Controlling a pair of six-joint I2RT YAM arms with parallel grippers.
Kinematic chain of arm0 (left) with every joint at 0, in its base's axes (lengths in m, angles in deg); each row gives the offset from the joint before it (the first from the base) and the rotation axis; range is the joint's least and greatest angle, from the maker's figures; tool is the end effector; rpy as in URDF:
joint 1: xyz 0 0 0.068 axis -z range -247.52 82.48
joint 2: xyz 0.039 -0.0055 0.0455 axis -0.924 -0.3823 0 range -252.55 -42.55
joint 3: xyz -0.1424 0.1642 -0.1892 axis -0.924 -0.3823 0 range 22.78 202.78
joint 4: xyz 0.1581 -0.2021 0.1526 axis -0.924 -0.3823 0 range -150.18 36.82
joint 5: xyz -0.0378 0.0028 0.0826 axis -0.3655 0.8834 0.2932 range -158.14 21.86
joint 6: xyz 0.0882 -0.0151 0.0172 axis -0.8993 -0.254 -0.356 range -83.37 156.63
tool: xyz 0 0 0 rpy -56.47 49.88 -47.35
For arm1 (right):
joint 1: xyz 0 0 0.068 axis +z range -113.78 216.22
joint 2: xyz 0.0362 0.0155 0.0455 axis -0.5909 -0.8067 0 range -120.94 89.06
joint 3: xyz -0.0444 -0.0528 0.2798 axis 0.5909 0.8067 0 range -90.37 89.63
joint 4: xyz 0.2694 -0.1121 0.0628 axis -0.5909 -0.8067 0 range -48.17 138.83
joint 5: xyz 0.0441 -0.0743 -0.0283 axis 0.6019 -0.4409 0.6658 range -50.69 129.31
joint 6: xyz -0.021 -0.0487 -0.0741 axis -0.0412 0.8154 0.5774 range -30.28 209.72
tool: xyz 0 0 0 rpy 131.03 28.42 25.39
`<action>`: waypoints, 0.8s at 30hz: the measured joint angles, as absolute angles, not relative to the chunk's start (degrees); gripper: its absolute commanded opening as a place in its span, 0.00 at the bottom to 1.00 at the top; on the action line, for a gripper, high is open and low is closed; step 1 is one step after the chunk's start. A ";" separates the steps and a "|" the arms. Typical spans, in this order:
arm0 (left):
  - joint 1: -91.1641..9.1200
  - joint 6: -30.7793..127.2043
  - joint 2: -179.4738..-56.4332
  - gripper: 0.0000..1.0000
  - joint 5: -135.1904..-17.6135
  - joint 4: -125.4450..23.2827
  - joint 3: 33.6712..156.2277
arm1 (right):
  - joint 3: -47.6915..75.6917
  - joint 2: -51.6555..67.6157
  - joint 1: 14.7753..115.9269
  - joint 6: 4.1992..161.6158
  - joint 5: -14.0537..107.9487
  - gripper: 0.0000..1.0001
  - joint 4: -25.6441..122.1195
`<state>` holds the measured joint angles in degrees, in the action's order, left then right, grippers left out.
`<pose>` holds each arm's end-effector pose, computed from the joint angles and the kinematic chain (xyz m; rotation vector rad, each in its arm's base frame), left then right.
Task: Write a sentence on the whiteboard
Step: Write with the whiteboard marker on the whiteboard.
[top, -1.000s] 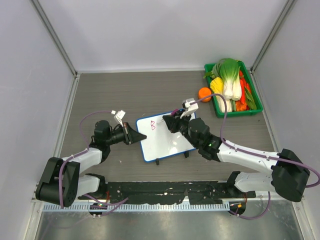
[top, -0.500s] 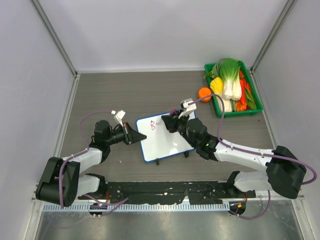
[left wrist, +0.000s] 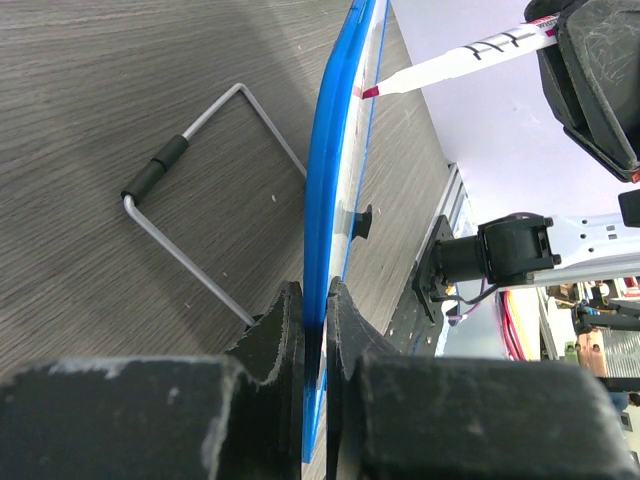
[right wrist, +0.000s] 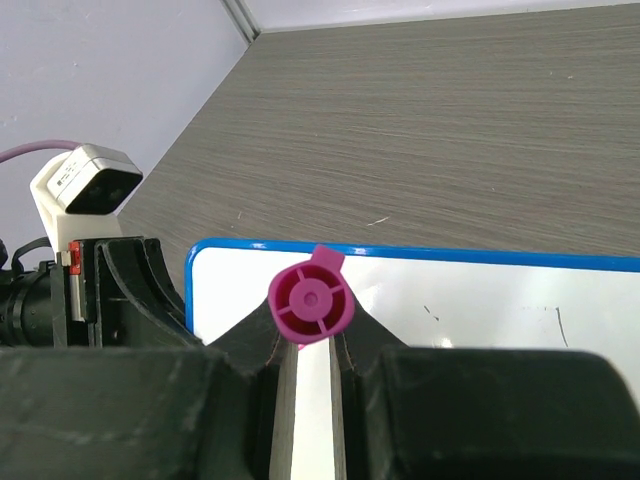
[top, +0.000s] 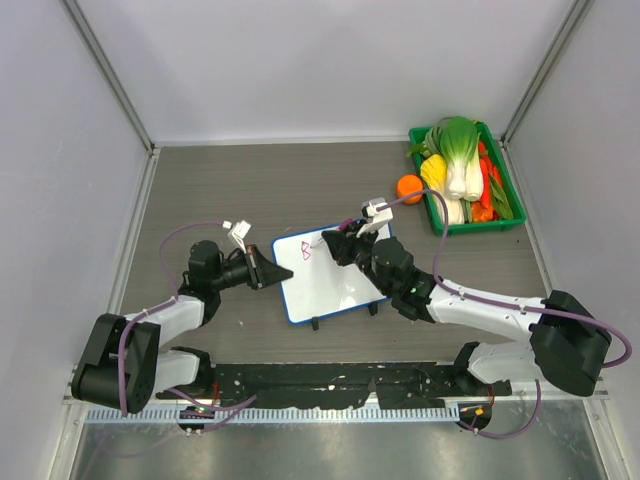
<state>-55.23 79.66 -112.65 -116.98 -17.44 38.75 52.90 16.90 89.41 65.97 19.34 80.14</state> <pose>0.2420 -0.1156 0.1412 0.0987 2.0439 -1.4331 0.2327 0.2643 0.2531 -0.1596 1.6832 0.7360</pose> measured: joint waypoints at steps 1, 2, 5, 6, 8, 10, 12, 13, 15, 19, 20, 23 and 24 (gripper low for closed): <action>-55.23 79.66 -112.65 0.00 -116.98 -17.44 38.75 | 52.90 16.90 89.41 65.91 19.32 0.01 80.14; -55.23 79.66 -112.65 0.00 -116.98 -17.46 38.75 | 52.93 16.90 89.41 65.84 19.30 0.01 80.12; -55.23 79.68 -112.65 0.00 -116.98 -17.46 38.75 | 53.12 16.90 89.41 65.76 19.30 0.01 80.27; -55.23 79.68 -112.65 0.00 -116.96 -17.48 38.75 | 53.17 16.90 89.41 65.73 19.30 0.01 80.30; -55.23 79.68 -112.65 0.00 -116.96 -17.48 38.75 | 53.23 16.90 89.41 65.69 19.32 0.01 80.41; -55.23 79.68 -112.65 0.00 -116.96 -17.48 38.75 | 53.32 16.90 89.41 65.60 19.32 0.01 80.47; -55.25 79.68 -112.65 0.00 -116.94 -17.48 38.75 | 53.45 16.90 89.41 65.56 19.34 0.01 80.58; -55.25 79.66 -112.65 0.00 -116.87 -17.55 38.75 | 53.62 16.92 89.43 65.52 19.36 0.01 80.62; -55.27 79.68 -112.65 0.00 -116.81 -17.70 38.75 | 54.02 16.97 89.43 65.36 19.54 0.01 80.95; -55.27 79.68 -112.68 0.00 -116.78 -17.77 38.75 | 54.83 17.29 89.43 64.95 19.95 0.01 81.32; -55.27 79.68 -112.65 0.00 -116.78 -17.79 38.75 | 54.96 17.34 89.43 64.84 20.00 0.01 81.37; -55.27 79.68 -112.68 0.00 -116.78 -17.79 38.75 | 55.59 17.71 89.43 64.20 20.41 0.01 81.37; -55.27 79.68 -112.68 0.00 -116.78 -17.79 38.75 | 55.77 17.84 89.43 64.07 20.52 0.01 81.39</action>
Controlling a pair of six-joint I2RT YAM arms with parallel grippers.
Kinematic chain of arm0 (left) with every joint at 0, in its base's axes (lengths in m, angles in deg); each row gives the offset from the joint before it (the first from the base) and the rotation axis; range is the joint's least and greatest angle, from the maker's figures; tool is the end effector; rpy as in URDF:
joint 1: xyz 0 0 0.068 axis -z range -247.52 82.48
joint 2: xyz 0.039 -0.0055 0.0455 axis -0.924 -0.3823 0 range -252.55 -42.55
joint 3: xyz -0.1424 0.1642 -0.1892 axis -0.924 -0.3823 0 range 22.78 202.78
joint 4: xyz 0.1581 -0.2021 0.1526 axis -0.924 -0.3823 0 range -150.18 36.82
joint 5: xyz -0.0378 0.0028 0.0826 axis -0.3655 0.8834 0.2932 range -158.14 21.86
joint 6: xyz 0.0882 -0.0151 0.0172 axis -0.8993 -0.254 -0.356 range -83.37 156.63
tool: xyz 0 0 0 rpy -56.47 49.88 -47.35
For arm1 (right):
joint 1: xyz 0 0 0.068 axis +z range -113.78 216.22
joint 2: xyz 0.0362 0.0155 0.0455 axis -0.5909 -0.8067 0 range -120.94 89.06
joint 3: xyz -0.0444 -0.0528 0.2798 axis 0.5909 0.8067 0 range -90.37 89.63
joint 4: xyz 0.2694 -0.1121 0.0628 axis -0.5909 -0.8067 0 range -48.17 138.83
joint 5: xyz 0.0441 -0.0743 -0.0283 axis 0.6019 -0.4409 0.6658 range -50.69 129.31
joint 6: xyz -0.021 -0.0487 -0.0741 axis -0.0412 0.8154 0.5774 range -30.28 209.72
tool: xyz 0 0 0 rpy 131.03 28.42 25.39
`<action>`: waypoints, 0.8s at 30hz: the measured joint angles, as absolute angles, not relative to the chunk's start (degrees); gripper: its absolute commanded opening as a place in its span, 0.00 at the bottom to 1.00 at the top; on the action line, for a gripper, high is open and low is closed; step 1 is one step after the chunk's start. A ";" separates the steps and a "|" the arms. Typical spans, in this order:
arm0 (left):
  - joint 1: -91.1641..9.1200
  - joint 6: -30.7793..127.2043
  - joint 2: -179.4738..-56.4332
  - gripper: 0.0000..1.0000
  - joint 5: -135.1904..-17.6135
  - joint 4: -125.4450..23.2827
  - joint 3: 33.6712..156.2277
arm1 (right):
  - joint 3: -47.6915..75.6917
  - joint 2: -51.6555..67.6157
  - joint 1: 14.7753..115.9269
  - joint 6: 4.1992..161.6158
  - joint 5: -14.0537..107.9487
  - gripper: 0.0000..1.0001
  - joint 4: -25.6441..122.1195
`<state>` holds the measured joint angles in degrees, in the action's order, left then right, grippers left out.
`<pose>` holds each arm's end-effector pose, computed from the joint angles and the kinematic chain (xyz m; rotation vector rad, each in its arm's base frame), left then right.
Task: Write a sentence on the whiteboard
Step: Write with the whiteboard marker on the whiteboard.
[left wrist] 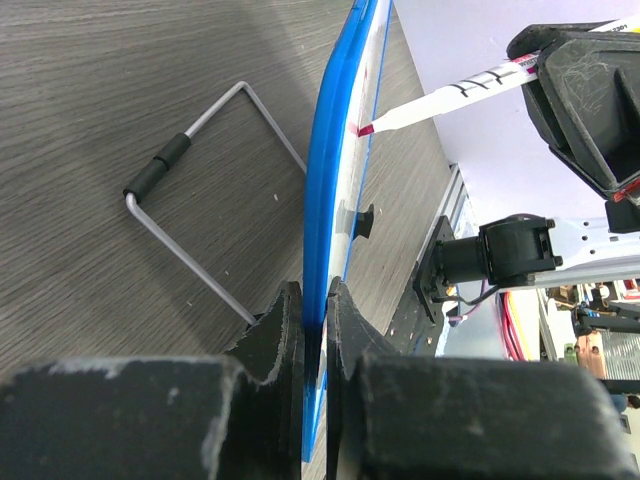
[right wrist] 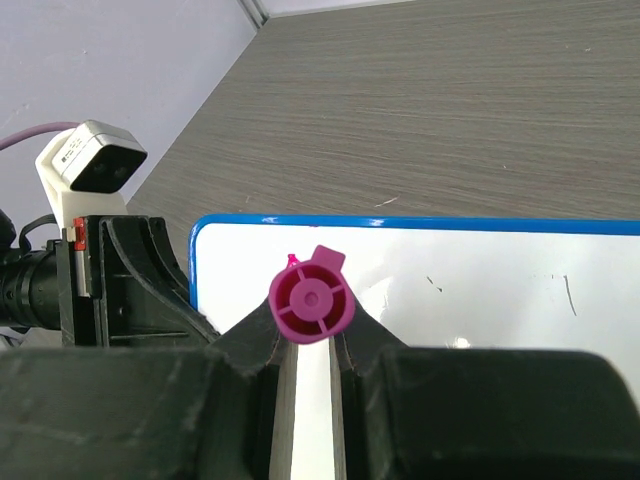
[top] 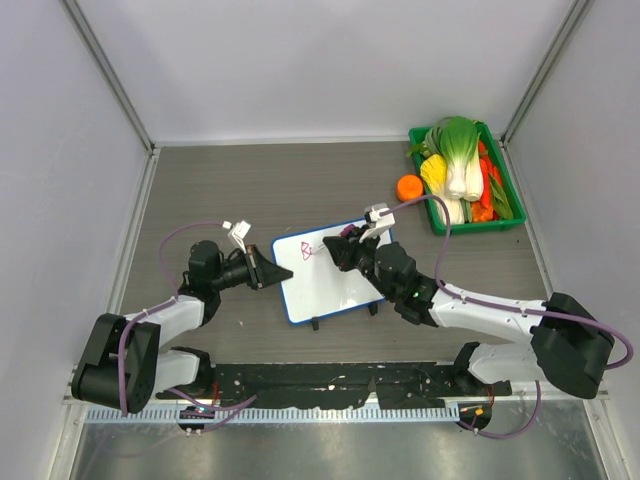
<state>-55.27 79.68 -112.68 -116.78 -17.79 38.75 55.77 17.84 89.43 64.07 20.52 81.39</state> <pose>0.2421 -0.1152 0.1402 0.0909 2.0499 -1.4304 0.2265 0.2589 0.2410 -0.1528 1.7016 0.7707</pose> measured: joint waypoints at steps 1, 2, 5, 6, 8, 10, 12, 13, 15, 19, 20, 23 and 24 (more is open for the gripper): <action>-55.27 79.68 -112.65 0.00 -116.78 -17.81 38.75 | 55.90 17.95 89.43 63.96 20.63 0.01 81.37; -55.27 79.68 -112.68 0.00 -116.78 -17.79 38.75 | 55.90 17.97 89.43 63.88 20.70 0.01 81.37; -55.27 79.68 -112.68 0.00 -116.78 -17.79 38.75 | 56.01 17.99 89.43 63.72 20.78 0.01 81.39; -55.27 79.68 -112.68 0.00 -116.78 -17.79 38.75 | 56.14 18.06 89.43 63.61 20.80 0.01 81.39; -55.27 79.68 -112.68 0.00 -116.78 -17.83 38.75 | 56.29 18.10 89.43 63.48 20.96 0.01 81.39; -55.27 79.68 -112.68 0.00 -116.78 -17.85 38.75 | 56.29 18.10 89.43 63.42 21.02 0.01 81.39; -55.27 79.68 -112.65 0.00 -116.78 -17.87 38.75 | 56.29 18.10 89.43 63.40 21.05 0.01 81.39; -55.27 79.68 -112.65 0.00 -116.78 -17.87 38.75 | 56.31 18.10 89.43 63.35 21.05 0.01 81.39; -55.27 79.68 -112.68 0.00 -116.81 -17.87 38.75 | 56.34 18.19 89.43 63.24 21.05 0.01 81.35; -55.27 79.68 -112.65 0.00 -116.78 -17.85 38.75 | 56.55 18.32 89.43 63.11 21.09 0.01 81.32; -55.27 79.68 -112.65 0.00 -116.78 -17.85 38.75 | 56.55 18.32 89.43 63.09 21.18 0.01 81.32; -55.27 79.68 -112.68 0.00 -116.78 -17.87 38.75 | 56.55 18.32 89.43 63.11 21.46 0.01 81.26; -55.27 79.68 -112.65 0.00 -116.81 -17.87 38.75 | 56.55 18.32 89.43 63.11 21.50 0.01 81.24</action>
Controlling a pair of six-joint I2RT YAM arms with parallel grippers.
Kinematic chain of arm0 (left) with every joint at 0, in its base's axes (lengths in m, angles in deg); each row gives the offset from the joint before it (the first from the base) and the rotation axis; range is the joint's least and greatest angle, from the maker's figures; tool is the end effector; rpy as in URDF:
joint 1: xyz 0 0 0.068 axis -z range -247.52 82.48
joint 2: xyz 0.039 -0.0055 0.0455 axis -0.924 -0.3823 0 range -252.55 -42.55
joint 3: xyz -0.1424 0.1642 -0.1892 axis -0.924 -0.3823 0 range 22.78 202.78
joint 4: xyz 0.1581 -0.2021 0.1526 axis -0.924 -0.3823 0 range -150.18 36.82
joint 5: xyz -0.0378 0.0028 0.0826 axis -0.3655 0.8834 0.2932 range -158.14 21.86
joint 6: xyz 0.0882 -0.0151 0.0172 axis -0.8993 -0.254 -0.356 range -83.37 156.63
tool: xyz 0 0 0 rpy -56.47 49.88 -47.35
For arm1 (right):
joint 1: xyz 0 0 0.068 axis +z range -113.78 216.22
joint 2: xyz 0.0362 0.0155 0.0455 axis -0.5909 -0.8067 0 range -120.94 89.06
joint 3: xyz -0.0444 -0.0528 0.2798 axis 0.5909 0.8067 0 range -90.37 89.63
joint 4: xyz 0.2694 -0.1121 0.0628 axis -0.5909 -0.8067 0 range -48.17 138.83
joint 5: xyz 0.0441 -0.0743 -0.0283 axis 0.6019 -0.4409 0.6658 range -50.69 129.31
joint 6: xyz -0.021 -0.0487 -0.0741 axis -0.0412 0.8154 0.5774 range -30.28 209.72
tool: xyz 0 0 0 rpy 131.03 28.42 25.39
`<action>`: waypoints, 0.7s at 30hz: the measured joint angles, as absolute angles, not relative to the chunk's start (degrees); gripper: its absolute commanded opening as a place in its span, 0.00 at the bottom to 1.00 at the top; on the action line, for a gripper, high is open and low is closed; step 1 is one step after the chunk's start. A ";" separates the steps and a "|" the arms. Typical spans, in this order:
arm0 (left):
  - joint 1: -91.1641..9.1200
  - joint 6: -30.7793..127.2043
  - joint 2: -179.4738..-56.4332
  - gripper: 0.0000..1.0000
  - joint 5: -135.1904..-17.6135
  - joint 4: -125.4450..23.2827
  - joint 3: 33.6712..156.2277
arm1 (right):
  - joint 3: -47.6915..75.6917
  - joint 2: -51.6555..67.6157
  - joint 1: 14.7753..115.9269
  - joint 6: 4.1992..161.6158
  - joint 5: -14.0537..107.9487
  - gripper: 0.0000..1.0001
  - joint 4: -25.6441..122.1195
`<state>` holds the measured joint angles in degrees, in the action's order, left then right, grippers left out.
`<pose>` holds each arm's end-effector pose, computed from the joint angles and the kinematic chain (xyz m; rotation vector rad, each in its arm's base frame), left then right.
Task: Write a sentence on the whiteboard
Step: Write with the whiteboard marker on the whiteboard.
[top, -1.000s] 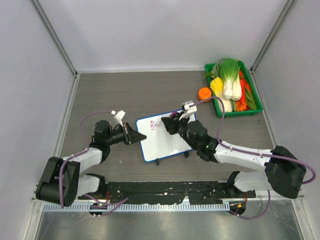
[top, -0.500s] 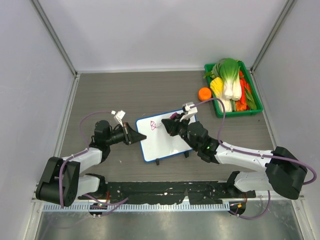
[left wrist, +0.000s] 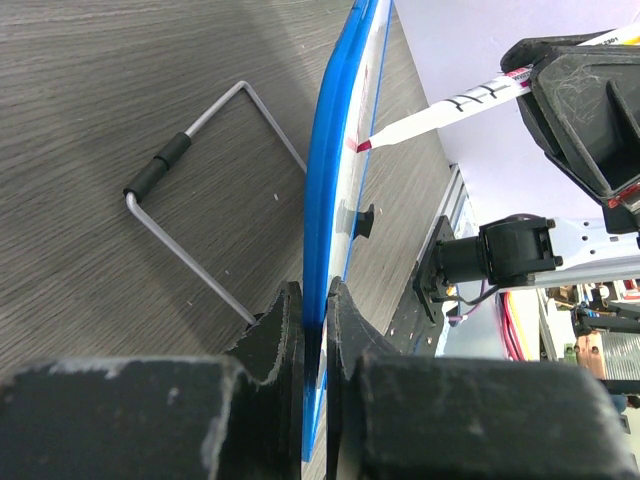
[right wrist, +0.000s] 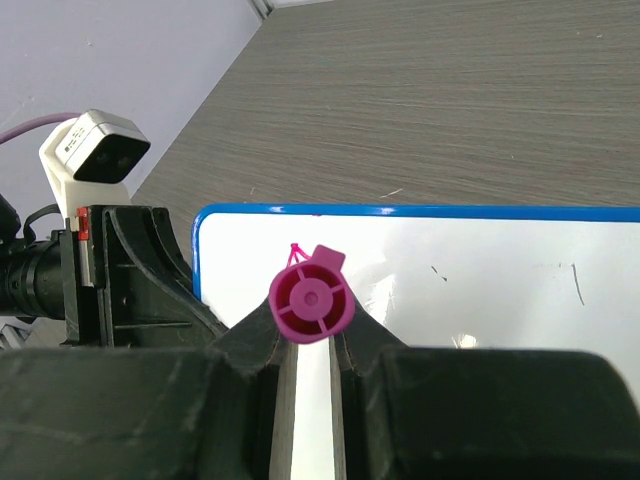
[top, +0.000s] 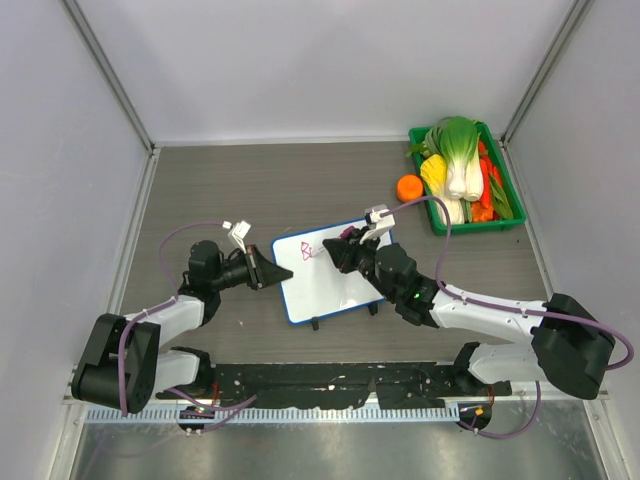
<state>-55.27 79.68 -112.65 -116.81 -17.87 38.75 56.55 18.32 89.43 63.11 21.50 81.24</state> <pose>0.2420 -0.1152 0.1402 0.0908 2.0508 -1.4310 0.2239 0.2577 0.2376 -0.1549 1.7134 0.7922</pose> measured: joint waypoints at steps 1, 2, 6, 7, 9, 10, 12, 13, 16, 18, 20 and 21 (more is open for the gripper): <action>-55.27 79.68 -112.65 0.00 -116.78 -17.85 38.75 | 56.55 18.32 89.43 63.11 21.61 0.01 81.15; -55.27 79.68 -112.65 0.00 -116.81 -17.87 38.75 | 56.55 18.32 89.43 63.11 21.68 0.01 81.13; -55.27 79.68 -112.65 0.00 -116.81 -17.85 38.75 | 56.55 18.50 89.43 63.13 21.70 0.01 80.89; -55.27 79.66 -112.65 0.00 -116.81 -17.83 38.75 | 56.55 18.61 89.43 63.15 21.66 0.01 80.69; -55.27 79.68 -112.65 0.00 -116.81 -17.83 38.75 | 56.55 18.71 89.43 63.18 21.57 0.01 80.43; -55.27 79.68 -112.65 0.00 -116.81 -17.85 38.75 | 56.55 18.71 89.43 63.18 21.50 0.01 80.41; -55.25 79.66 -112.65 0.00 -116.81 -17.83 38.75 | 56.53 18.71 89.48 63.18 21.33 0.01 80.41; -55.25 79.66 -112.65 0.00 -116.81 -17.83 38.75 | 56.53 18.71 89.50 63.18 21.24 0.01 80.41; -55.25 79.68 -112.65 0.00 -116.83 -17.81 38.75 | 56.36 18.71 89.65 63.24 20.96 0.00 80.23; -55.25 79.68 -112.65 0.00 -116.83 -17.79 38.75 | 56.12 18.69 89.68 63.29 20.96 0.01 79.95; -55.25 79.68 -112.65 0.00 -116.83 -17.77 38.75 | 55.77 18.58 89.65 63.42 20.94 0.01 79.62; -55.25 79.68 -112.65 0.00 -116.83 -17.77 38.75 | 55.57 18.52 89.68 63.48 20.89 0.01 79.57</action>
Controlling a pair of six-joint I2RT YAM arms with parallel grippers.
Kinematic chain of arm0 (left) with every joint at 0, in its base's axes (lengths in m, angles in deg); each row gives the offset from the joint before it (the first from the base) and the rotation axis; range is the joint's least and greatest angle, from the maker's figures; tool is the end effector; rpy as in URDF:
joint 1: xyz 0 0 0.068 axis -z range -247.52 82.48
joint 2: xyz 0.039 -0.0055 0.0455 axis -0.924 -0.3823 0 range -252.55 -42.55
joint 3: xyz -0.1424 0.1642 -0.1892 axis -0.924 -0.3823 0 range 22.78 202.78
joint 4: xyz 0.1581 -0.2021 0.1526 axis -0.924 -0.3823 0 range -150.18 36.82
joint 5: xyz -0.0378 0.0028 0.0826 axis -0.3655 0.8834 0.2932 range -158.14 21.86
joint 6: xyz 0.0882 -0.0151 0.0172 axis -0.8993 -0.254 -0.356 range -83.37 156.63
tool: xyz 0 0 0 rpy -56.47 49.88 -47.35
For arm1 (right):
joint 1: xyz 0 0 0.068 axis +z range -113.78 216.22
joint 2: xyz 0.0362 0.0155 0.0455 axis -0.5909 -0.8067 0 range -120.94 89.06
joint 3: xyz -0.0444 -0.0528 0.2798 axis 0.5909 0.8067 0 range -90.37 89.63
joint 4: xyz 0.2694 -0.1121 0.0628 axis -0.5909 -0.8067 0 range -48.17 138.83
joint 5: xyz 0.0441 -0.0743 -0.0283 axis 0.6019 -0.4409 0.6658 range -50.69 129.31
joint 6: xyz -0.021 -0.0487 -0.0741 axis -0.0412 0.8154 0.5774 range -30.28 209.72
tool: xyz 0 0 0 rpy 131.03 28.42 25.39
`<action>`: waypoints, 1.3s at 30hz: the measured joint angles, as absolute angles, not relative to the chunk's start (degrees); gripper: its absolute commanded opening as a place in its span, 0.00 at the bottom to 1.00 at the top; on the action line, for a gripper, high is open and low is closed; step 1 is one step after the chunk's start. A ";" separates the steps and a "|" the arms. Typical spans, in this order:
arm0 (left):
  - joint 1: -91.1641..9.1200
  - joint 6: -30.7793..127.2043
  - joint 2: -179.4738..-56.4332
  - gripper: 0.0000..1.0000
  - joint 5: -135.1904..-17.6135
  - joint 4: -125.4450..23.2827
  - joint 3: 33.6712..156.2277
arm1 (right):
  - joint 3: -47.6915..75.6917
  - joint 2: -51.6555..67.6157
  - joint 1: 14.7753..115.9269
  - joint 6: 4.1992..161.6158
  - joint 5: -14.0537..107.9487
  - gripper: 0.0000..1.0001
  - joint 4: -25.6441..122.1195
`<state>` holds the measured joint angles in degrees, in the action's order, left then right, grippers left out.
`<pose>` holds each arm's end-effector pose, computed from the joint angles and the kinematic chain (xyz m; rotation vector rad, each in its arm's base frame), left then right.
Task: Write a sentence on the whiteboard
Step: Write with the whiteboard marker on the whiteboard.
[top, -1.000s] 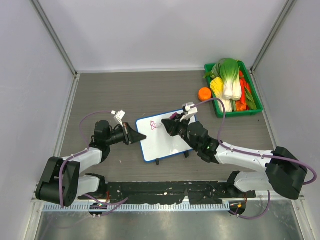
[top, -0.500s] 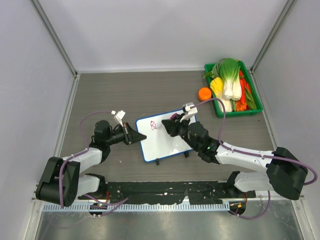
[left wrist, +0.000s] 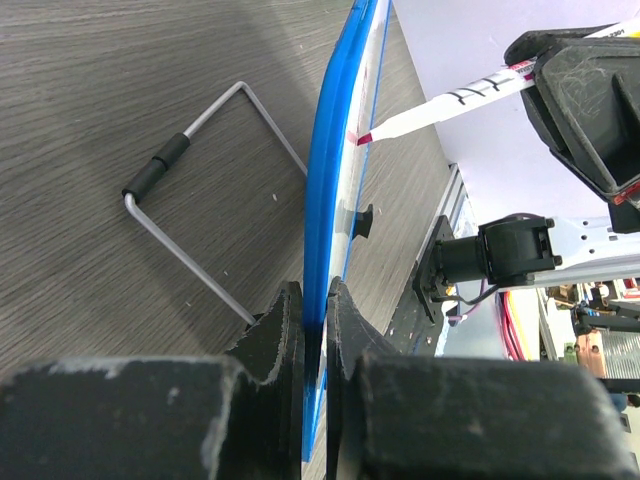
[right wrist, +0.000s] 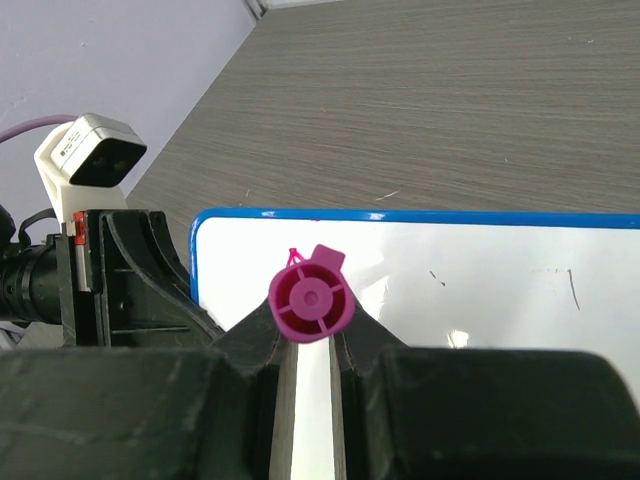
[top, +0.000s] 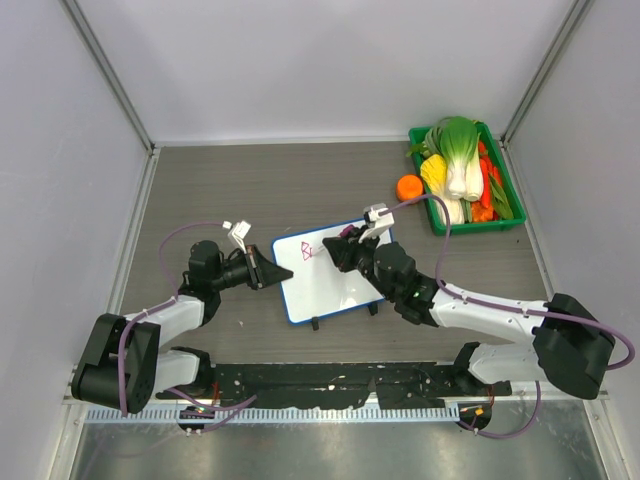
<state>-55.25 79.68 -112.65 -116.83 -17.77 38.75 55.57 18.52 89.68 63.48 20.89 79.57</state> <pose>0.2420 -0.1153 0.1404 0.0925 2.0492 -1.4313 0.2242 0.2591 0.2414 -0.1585 1.7190 0.7774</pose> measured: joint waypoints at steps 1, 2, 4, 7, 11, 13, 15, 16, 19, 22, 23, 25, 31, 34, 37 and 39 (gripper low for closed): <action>-55.25 79.68 -112.65 0.00 -116.83 -17.74 38.75 | 55.33 18.41 89.68 63.64 20.67 0.01 79.53; -55.25 79.68 -112.65 0.00 -116.85 -17.72 38.75 | 55.22 18.32 89.68 63.68 20.54 0.01 79.51; -55.25 79.68 -112.65 0.00 -116.83 -17.74 38.75 | 54.89 18.17 89.68 63.70 20.26 0.01 79.18; -55.25 79.68 -112.65 0.00 -116.87 -17.70 38.75 | 54.30 18.15 89.68 63.92 19.80 0.01 78.68; -55.25 79.66 -112.65 0.00 -116.85 -17.70 38.75 | 53.82 18.01 89.70 64.01 19.12 0.01 78.00; -55.25 79.68 -112.65 0.00 -116.83 -17.72 38.75 | 53.58 17.91 89.70 64.01 18.86 0.01 77.78; -55.25 79.68 -112.65 0.00 -116.83 -17.72 38.75 | 53.41 17.88 89.70 64.05 18.68 0.01 77.54; -55.25 79.68 -112.65 0.00 -116.83 -17.70 38.75 | 53.38 17.88 89.70 64.05 18.55 0.01 77.52; -55.25 79.66 -112.65 0.00 -116.83 -17.72 38.75 | 53.21 17.86 89.68 64.09 18.12 0.01 77.48; -55.25 79.68 -112.65 0.00 -116.83 -17.72 38.75 | 53.10 17.75 89.63 64.07 17.92 0.01 77.48; -55.25 79.68 -112.65 0.00 -116.83 -17.72 38.75 | 53.08 17.75 89.63 64.07 17.90 0.01 77.48; -55.25 79.68 -112.65 0.00 -116.83 -17.72 38.75 | 53.08 17.75 89.63 64.07 17.85 0.01 77.48; -55.25 79.68 -112.63 0.00 -116.83 -17.74 38.75 | 53.08 17.75 89.52 63.88 17.29 0.01 77.50; -55.25 79.68 -112.63 0.00 -116.81 -17.74 38.75 | 53.08 17.75 89.37 63.77 17.09 0.01 77.52; -55.25 79.66 -112.63 0.00 -116.81 -17.79 38.75 | 53.08 17.75 89.35 63.57 17.07 0.01 77.50; -55.25 79.68 -112.63 0.00 -116.81 -17.79 38.75 | 53.08 17.75 89.35 63.35 16.98 0.01 77.48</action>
